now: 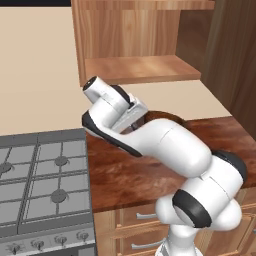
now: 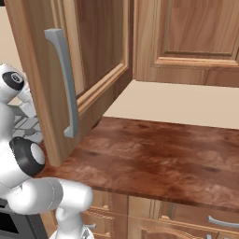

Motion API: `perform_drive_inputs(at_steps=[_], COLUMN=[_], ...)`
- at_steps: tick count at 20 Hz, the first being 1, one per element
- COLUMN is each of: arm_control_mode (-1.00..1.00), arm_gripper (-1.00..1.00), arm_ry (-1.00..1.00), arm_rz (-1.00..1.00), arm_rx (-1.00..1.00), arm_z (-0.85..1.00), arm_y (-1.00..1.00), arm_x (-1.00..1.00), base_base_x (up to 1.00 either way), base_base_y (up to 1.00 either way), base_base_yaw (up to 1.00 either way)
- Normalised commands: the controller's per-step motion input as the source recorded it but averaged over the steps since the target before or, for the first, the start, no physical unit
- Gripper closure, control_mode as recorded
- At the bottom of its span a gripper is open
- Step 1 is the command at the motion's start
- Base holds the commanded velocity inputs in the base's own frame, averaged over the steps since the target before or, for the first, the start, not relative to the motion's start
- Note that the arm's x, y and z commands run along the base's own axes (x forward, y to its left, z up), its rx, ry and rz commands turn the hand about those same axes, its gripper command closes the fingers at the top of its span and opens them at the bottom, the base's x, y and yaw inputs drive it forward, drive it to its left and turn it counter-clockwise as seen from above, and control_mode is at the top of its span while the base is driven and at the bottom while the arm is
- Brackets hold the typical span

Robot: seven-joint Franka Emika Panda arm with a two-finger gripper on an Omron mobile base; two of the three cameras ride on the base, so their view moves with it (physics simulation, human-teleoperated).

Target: Pick up the bowls on the counter and stack them on top of one another in the open cabinet. Place the smaller bowl on top of the larger bowl.

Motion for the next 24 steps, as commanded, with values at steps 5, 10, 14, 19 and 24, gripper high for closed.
perform_drive_inputs(at_steps=[5,10,14,19,24], arm_control_mode=[-1.0,-1.0,-1.0,-1.0,-1.0], arm_gripper=[1.0,1.0,1.0,1.0,1.0], arm_ry=[0.0,0.0,-0.03,-0.07,-0.08], arm_rz=[0.04,0.05,0.09,0.12,0.13], arm_rx=[-0.05,-0.04,0.0,0.0,0.0], arm_z=[0.32,0.25,0.11,0.12,0.16], arm_y=[0.0,-0.07,-0.12,-0.15,-0.09], arm_x=[-0.18,-0.15,-0.19,-0.21,-0.26], base_base_x=[0.0,0.0,0.0,0.0,0.0], base_base_y=[0.0,0.0,0.0,0.0,0.0], base_base_yaw=[0.0,0.0,0.0,0.0,0.0])
